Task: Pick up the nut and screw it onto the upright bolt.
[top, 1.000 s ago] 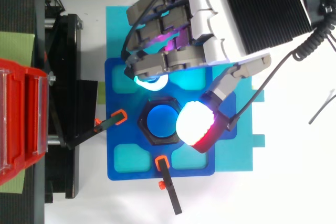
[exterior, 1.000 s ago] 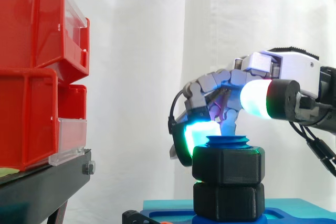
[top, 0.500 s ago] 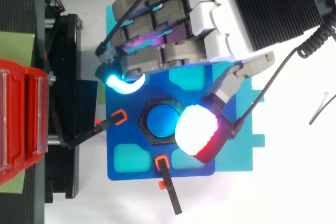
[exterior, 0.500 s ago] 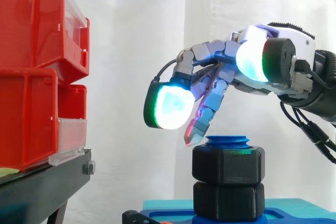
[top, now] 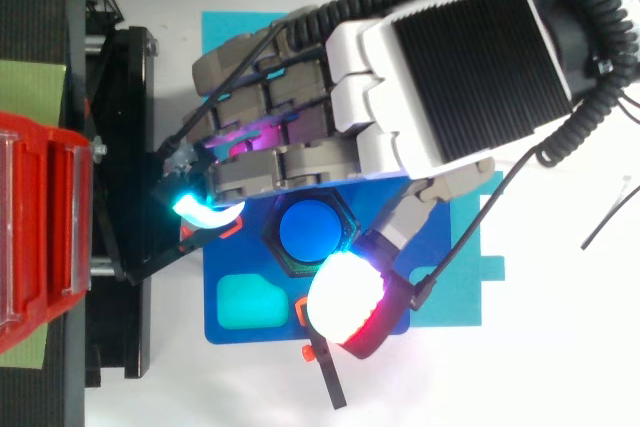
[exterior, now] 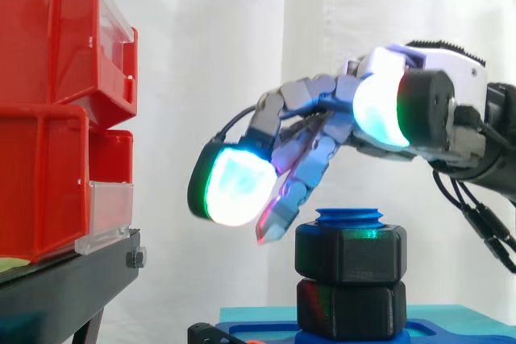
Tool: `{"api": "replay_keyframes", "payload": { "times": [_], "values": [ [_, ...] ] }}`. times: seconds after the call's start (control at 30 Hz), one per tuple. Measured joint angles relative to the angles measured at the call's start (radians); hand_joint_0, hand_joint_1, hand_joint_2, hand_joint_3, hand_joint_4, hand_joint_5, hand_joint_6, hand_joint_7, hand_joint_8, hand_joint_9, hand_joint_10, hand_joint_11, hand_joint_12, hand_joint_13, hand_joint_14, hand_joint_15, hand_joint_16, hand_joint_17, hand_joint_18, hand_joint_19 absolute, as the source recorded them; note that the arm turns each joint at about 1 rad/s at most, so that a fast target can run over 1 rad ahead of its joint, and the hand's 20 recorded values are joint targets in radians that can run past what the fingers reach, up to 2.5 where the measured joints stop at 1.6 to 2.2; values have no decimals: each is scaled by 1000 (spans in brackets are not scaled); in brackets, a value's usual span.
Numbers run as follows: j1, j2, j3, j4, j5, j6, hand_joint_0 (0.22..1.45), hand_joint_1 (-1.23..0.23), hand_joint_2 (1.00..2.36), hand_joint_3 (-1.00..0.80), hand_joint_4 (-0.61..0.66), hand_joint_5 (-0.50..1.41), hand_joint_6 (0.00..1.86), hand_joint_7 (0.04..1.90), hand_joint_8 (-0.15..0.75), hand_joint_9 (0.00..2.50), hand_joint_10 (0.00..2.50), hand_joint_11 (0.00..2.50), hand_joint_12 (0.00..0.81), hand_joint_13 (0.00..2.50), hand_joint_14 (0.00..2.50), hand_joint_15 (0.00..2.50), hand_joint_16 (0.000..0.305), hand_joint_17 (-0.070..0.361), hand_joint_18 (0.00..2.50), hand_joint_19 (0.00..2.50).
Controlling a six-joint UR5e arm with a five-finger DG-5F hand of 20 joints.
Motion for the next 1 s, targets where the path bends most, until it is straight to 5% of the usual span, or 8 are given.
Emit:
{"api": "replay_keyframes", "payload": {
  "times": [1.0],
  "values": [
    [23,-6,-9,-78,26,-6,531,-94,1000,-500,233,-29,505,1099,258,1043,0,0,249,722,0,0,30,68,530,177]
  ]
}}
